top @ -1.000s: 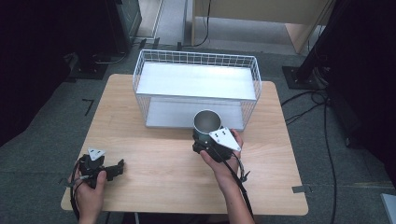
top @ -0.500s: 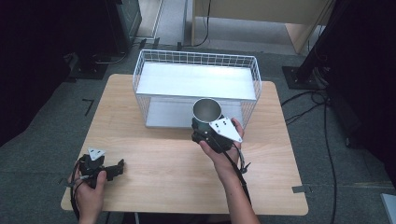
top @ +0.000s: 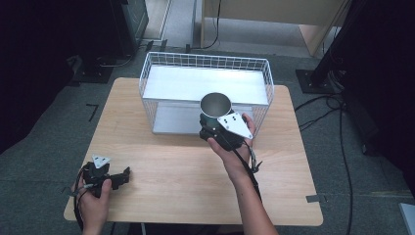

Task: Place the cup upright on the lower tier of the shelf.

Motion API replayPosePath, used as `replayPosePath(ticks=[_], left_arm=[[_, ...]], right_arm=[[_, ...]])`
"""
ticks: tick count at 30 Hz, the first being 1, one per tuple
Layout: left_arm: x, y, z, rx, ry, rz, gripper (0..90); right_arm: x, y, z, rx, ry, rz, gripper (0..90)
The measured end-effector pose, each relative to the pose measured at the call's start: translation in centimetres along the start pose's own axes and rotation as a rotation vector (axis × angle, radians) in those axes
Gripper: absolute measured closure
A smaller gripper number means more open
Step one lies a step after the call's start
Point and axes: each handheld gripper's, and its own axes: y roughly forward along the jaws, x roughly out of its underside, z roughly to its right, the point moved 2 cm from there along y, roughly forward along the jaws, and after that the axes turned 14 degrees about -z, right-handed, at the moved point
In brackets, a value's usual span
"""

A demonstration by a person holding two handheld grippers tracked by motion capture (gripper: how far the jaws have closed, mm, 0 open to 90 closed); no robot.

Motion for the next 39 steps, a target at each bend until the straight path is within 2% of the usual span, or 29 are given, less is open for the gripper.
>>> replayPosePath(ticks=[21,30,35,39], left_arm=[[0.0,0.0,0.0,0.000,0.000,0.000,0.0],[0.0,0.0,0.0,0.000,0.000,-0.001,0.0],[0.0,0.0,0.0,0.000,0.000,0.000,0.0],[0.0,0.0,0.0,0.000,0.000,0.000,0.0]], right_arm=[[-4.4,1.1,0.1,0.004,-0.006,0.050,17.0],[-5.7,2.3,0.2,0.012,-0.008,0.044,17.0],[-6.4,3.0,0.2,0.040,-0.040,0.033,17.0],[-7.2,3.6,0.4,0.049,-0.044,0.030,17.0]])
